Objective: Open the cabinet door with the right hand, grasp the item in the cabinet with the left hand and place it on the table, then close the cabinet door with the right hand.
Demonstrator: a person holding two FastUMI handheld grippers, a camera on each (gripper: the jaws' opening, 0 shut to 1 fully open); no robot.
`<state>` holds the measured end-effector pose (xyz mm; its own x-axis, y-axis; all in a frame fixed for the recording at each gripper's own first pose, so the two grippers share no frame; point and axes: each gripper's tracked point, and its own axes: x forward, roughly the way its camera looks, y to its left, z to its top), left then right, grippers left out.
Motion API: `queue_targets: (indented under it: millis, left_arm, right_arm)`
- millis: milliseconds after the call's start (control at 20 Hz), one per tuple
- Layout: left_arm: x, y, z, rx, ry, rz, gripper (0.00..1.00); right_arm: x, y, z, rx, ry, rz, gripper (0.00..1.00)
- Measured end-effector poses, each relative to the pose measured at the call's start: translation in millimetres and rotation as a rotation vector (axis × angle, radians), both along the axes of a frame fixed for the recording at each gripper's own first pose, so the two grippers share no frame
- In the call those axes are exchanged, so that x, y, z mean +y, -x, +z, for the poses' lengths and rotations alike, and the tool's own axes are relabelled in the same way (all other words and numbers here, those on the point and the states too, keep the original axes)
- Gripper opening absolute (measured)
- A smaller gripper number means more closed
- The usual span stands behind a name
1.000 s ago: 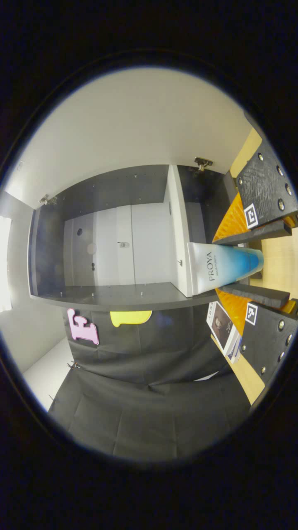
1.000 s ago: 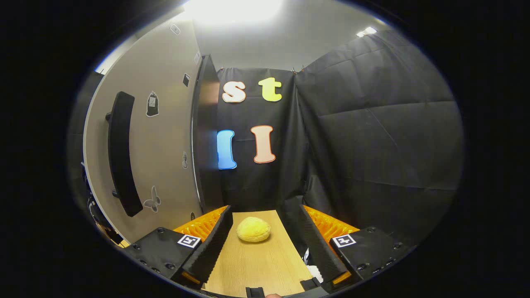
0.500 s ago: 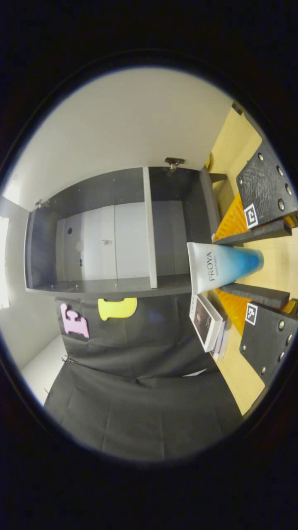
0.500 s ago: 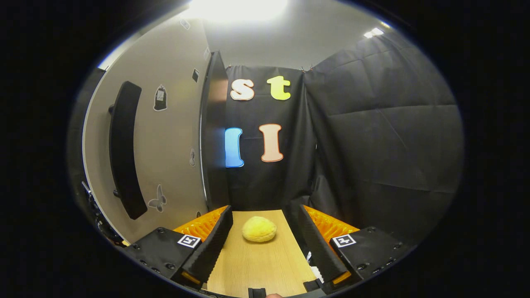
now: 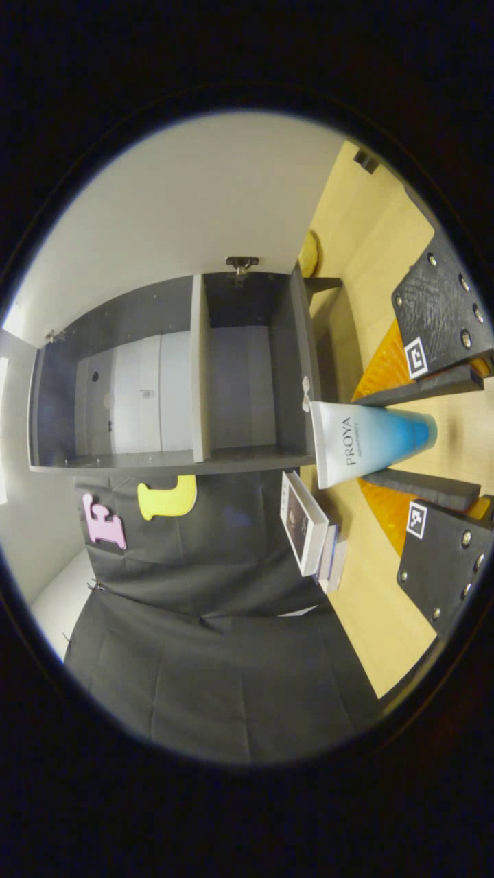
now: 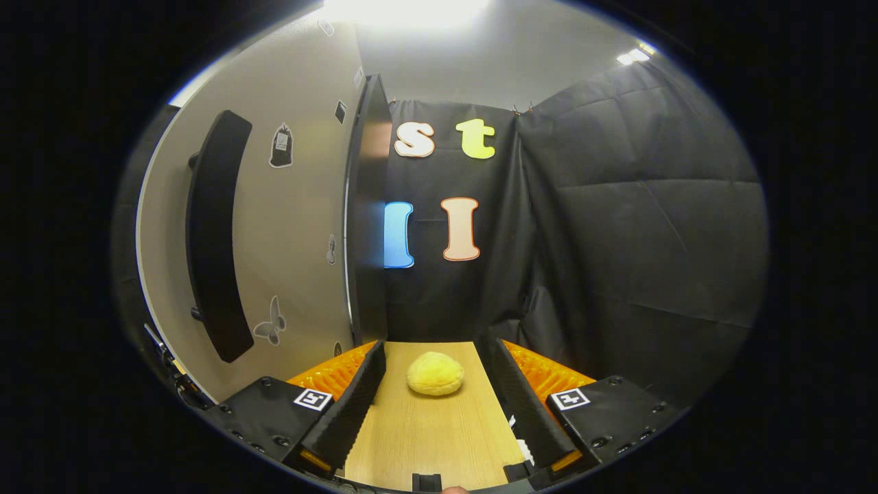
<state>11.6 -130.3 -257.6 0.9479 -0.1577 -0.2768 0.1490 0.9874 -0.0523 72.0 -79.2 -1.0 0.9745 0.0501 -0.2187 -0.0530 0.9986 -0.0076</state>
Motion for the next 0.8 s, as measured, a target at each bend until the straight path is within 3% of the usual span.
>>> queue_targets:
  millis: [400, 800]
  left_arm:
    - [4.0, 20.6, -47.5, 0.052, -0.040, 0.020, 0.51]
    - [7.4, 44.2, -66.9, 0.091, -0.027, 0.045, 0.50]
  right_arm:
    - [9.7, 1.7, -4.1, 0.017, 0.035, 0.018, 1.00]
    - [18.2, -1.2, -3.3, 0.020, -0.004, 0.024, 1.00]
